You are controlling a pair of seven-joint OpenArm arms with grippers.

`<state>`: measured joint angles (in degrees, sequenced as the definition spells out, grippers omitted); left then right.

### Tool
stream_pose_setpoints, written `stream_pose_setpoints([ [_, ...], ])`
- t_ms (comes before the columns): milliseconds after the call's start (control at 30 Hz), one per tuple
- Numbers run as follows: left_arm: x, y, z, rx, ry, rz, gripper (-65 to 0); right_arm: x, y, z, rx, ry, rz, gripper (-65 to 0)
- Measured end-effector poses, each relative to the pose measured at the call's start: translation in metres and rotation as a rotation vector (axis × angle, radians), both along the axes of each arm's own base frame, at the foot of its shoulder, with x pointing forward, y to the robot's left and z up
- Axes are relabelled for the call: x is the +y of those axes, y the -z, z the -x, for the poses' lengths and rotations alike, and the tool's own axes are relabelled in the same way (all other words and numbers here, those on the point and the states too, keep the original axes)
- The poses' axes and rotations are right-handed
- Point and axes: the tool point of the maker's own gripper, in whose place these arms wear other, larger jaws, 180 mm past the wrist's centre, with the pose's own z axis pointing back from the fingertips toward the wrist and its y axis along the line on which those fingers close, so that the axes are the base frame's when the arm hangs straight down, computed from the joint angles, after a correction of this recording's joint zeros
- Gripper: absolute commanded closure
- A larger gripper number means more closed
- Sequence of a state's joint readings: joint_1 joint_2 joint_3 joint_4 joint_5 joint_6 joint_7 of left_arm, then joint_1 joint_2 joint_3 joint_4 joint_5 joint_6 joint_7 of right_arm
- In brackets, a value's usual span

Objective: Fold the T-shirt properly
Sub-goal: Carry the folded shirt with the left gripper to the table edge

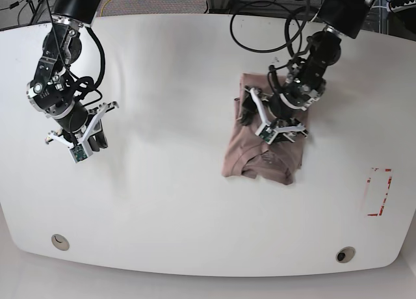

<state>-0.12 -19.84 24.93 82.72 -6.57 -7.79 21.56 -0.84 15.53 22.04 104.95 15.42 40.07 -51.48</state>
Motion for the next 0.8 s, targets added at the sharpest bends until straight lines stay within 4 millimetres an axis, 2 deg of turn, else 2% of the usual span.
stream_pose_setpoints([
  [167, 0.065, -0.004, 0.003, 0.018, -0.042, -0.060, -42.4, 0.000, 0.000, 0.000, 0.000, 0.000, 0.000, -9.5],
  [300, 0.125, -0.010, 0.005, 0.042, -0.116, -0.142, -42.4, -0.003, 0.002, 0.003, 0.005, 0.011, -0.003, -9.5],
  [333, 0.130, -0.009, 0.007, 0.058, -0.110, -0.163, -42.4, -0.003, 0.001, 0.003, 0.003, 0.011, -0.010, -9.5],
  [400, 0.159, -0.010, 0.011, 0.071, -0.154, -0.195, -42.4, -0.007, 0.002, 0.005, 0.005, 0.027, -0.010, -9.5],
  [567, 0.206, -0.007, 0.018, 0.118, -0.220, -0.189, -42.2, -0.009, 0.002, 0.005, 0.006, 0.032, -0.006, -9.5],
  [800, 0.249, -0.008, 0.030, 0.155, -0.261, -0.152, -42.2, -0.008, -0.004, 0.005, -0.010, 0.026, 0.003, -9.5],
])
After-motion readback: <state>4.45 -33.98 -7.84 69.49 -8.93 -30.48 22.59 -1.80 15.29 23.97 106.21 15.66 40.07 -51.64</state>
